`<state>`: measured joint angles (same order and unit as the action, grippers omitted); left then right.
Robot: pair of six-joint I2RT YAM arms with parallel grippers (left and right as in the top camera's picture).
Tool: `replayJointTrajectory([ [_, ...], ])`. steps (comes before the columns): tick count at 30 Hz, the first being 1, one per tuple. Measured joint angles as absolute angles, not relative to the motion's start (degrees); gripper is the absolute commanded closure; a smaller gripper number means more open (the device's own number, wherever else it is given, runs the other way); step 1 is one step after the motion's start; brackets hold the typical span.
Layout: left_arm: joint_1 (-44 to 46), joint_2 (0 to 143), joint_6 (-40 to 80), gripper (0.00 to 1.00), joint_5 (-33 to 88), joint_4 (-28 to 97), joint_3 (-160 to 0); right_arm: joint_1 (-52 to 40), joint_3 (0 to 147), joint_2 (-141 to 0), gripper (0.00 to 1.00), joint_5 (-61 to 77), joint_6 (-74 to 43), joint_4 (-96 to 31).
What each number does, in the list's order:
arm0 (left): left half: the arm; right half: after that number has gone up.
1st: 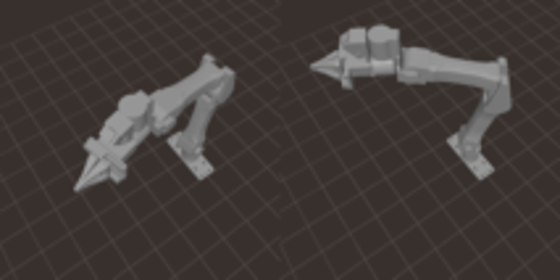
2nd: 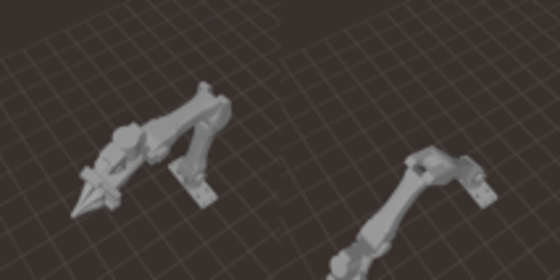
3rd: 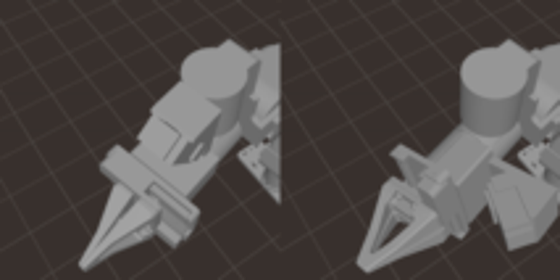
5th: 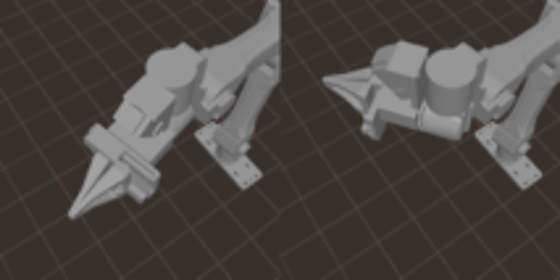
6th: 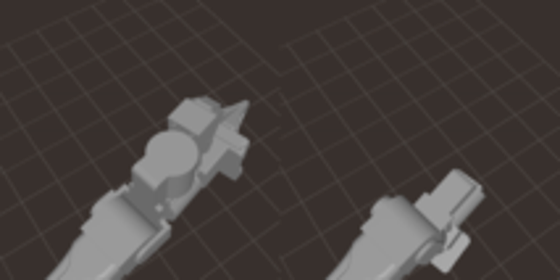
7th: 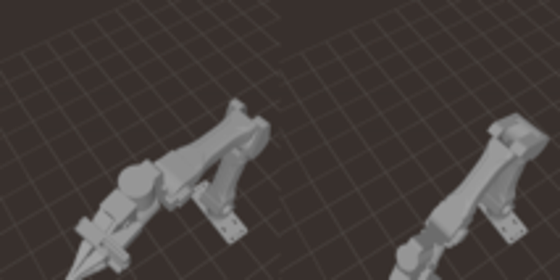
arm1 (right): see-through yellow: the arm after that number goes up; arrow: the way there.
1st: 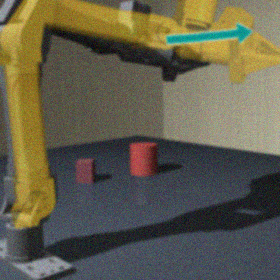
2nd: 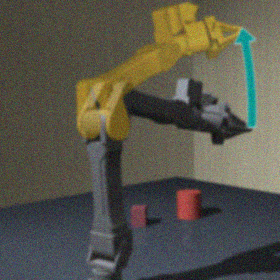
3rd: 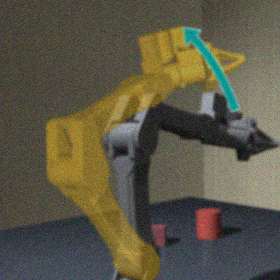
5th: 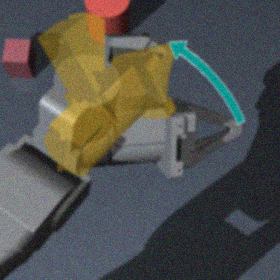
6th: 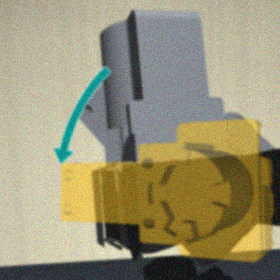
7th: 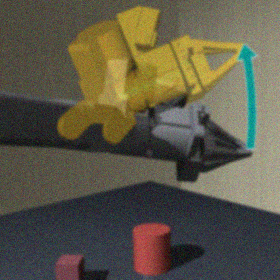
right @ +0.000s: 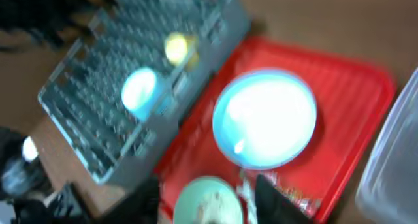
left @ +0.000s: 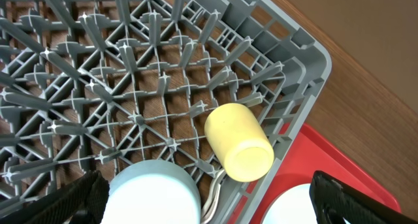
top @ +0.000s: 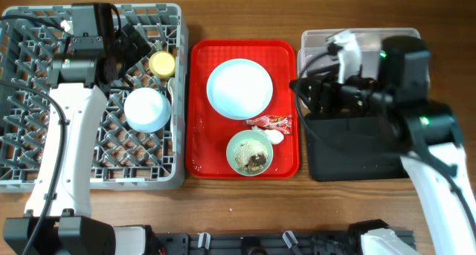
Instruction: Sort waste into correct bins and load items into the dishwasher rack
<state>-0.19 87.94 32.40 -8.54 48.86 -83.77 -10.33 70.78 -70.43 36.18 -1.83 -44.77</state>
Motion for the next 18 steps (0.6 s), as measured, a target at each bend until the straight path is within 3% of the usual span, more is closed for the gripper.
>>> replayJointTrajectory([
  [3,-0.19,87.94,32.4,0.0,-8.54,48.86,-83.77,-15.49,70.76,-73.93,0.76,32.45,-1.41,-49.95],
  [7,-0.19,87.94,32.4,0.0,-8.51,48.84,-83.77,-26.81,70.78,-77.01,0.69,27.7,0.12,-52.73],
  [18,-0.19,87.94,32.4,0.0,-8.54,48.86,-83.77,-49.5,69.87,-92.09,0.68,14.44,-0.78,-52.69],
])
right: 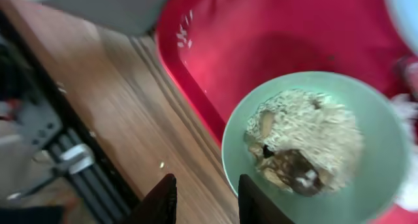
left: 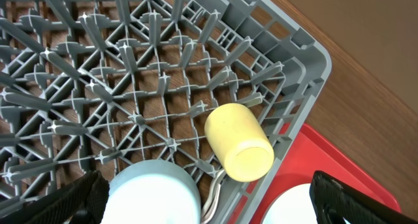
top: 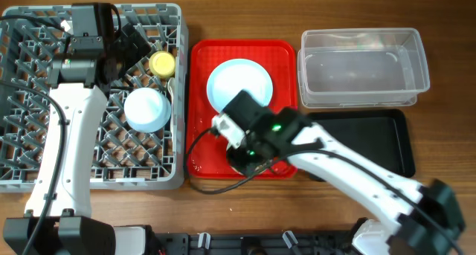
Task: Sort waste into correct bins and load items into the dishwasher rack
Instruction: 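Lower the right gripper to the pale-green food bowl and grasp its rim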
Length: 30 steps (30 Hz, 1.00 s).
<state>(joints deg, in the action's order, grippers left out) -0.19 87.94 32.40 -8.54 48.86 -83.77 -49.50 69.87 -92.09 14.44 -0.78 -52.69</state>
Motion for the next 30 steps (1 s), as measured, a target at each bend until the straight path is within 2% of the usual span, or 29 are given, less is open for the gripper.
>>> replayJointTrajectory([
  [9,-0.19,87.94,32.4,0.0,-8.54,48.86,-83.77,-51.77,68.45,-101.97,0.69,11.9,-1.26,-49.17],
  [12,-0.19,87.94,32.4,0.0,-8.54,48.86,-83.77,-51.77,67.83,-103.13,0.8,11.73,-1.28,-48.71],
  [16,-0.16,87.94,32.4,0.0,-8.54,48.86,-83.77,-51.77,67.83,-103.46,0.81,11.51,-1.48,-48.56],
  [22,-0.19,87.94,32.4,0.0,-8.54,48.84,-83.77,-51.77,66.02,-103.57,0.95,11.51,-1.45,-47.09],
  [30,-0.19,87.94,32.4,0.0,-8.54,48.86,-83.77,-51.75,68.36,-103.46,0.96,10.0,-2.37,-49.82],
])
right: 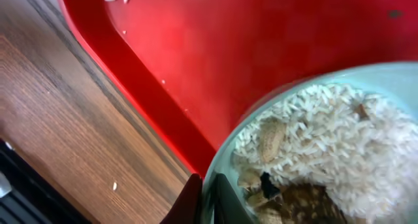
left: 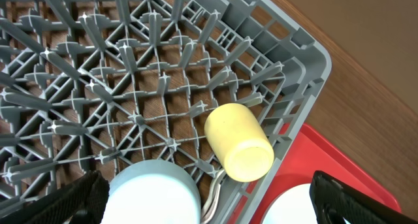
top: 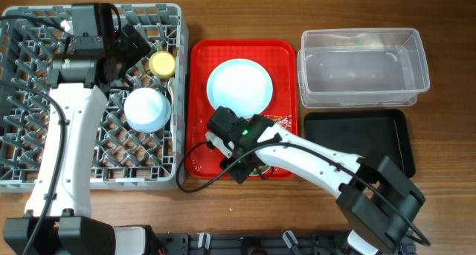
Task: Sort waste into correct bins and load items into the dishwasher rack
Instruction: 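Lower the right gripper to the pale-green food bowl and grasp its rim, then carry the food bowl over the clear bin and tip the food out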
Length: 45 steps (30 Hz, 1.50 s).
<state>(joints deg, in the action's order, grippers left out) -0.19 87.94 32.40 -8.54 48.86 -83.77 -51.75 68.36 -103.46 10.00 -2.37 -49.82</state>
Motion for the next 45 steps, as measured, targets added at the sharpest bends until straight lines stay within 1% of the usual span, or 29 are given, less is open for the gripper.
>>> replayJointTrajectory([
  [8,-0.19,87.94,32.4,0.0,-8.54,48.86,-83.77,-51.53,81.56,-103.57,0.96,0.71,-3.9,-62.35],
  [13,-0.19,87.94,32.4,0.0,-8.51,48.86,-83.77,-48.21,90.61,-103.59,0.96,-3.86,-3.92,-66.85],
  [18,-0.19,87.94,32.4,0.0,-8.54,48.84,-83.77,-40.25,93.82,-103.59,0.95,-11.51,-4.08,-66.39],
  [23,-0.19,87.94,32.4,0.0,-8.56,48.82,-83.77,-27.14,93.86,-103.59,0.96,-13.06,-4.01,-60.66],
  [25,-0.16,87.94,32.4,0.0,-8.54,48.84,-83.77,-21.61,93.91,-103.59,0.96,-11.2,-3.14,-57.43],
  [29,-0.19,87.94,32.4,0.0,-8.54,48.86,-83.77,-13.5,93.91,-103.59,0.96,-5.63,-2.26,-52.95],
  [32,-0.19,87.94,32.4,0.0,-8.54,48.86,-83.77,-7.99,93.91,-103.59,0.96,3.95,-1.41,-49.82],
  [33,-0.19,87.94,32.4,0.0,-8.54,48.86,-83.77,-7.6,93.91,-103.59,0.96,4.67,-1.21,-49.78],
  [34,-0.19,87.94,32.4,0.0,-8.54,48.86,-83.77,-4.58,93.91,-103.59,0.96,11.25,-1.19,-48.9],
  [37,-0.19,87.94,32.4,0.0,-8.54,48.86,-83.77,0.14,93.91,-103.59,0.96,21.91,-1.19,-48.75],
  [41,-0.19,87.94,32.4,0.0,-8.54,48.86,-83.77,5.65,93.89,-103.59,0.96,32.08,-1.19,-48.6],
  [45,-0.16,87.94,32.4,0.0,-8.54,48.86,-83.77,10.52,91.18,-103.59,0.96,42.3,-1.19,-44.58],
])
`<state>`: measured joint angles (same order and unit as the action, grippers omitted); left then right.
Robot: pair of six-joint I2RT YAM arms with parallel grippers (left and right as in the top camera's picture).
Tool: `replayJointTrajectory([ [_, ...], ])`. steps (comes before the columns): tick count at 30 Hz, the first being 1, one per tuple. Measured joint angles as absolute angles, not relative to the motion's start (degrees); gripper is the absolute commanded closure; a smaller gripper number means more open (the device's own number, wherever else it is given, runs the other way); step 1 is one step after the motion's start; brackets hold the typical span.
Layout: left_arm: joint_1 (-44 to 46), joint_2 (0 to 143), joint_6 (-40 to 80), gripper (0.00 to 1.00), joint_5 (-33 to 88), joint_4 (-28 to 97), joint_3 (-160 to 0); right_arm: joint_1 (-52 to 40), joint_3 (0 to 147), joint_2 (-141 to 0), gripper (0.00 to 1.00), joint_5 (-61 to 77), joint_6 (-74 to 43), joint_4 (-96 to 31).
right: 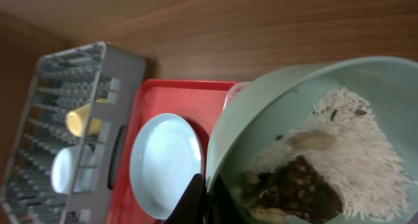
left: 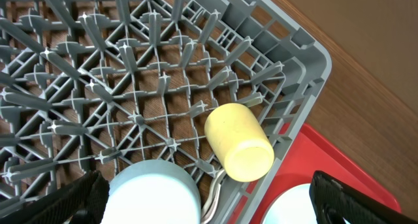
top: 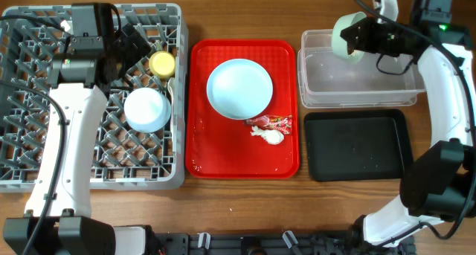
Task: Sort waste into correct bins and load items into the dishwasher rack
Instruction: 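Carry the food bowl over the clear bin and tip the food out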
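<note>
My right gripper [top: 362, 38] is shut on the rim of a green bowl [top: 346, 35] holding rice and brown scraps [right: 313, 172], tilted on its side over the left end of the clear plastic bin [top: 362, 70]. A white plate [top: 239, 88], a red wrapper [top: 271, 122] and a crumpled white scrap [top: 271, 136] lie on the red tray [top: 204, 147]. The grey dishwasher rack [top: 44, 147] holds a yellow cup [top: 162, 63] and a white bowl [top: 146, 109]. My left gripper [left: 206, 196] hangs open over the rack's far right corner, empty.
A black tray [top: 357, 145] lies in front of the clear bin at the right. A pale utensil [top: 170, 88] lies along the rack's right wall. Bare wood runs along the table's front edge.
The green bowl has left the red tray's front. My right gripper now holds it tilted above the clear bin's left end. The left arm has not moved.
My right gripper first hung over the black tray, apart from the bowl on the red tray. Then it was down at the bowl, and later closed on its rim. Now the bowl is tipped over the clear bin. The left gripper stayed open above the rack.
</note>
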<state>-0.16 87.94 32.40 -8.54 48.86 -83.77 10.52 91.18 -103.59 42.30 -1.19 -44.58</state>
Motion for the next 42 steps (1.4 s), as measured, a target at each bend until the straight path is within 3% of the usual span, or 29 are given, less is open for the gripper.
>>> replayJointTrajectory([
  [9,-0.19,87.94,32.4,0.0,-8.54,48.86,-83.77,15.94,80.05,-103.63,0.96,58.57,-1.21,-30.87],
  [30,-0.19,87.94,32.38,0.0,-8.54,48.86,-83.77,20.82,75.5,-105.54,0.96,80.97,11.73,-26.5],
  [42,-0.16,87.94,32.23,0.0,-8.54,48.86,-83.77,23.05,75.46,-105.56,0.96,89.34,13.19,-23.49],
])
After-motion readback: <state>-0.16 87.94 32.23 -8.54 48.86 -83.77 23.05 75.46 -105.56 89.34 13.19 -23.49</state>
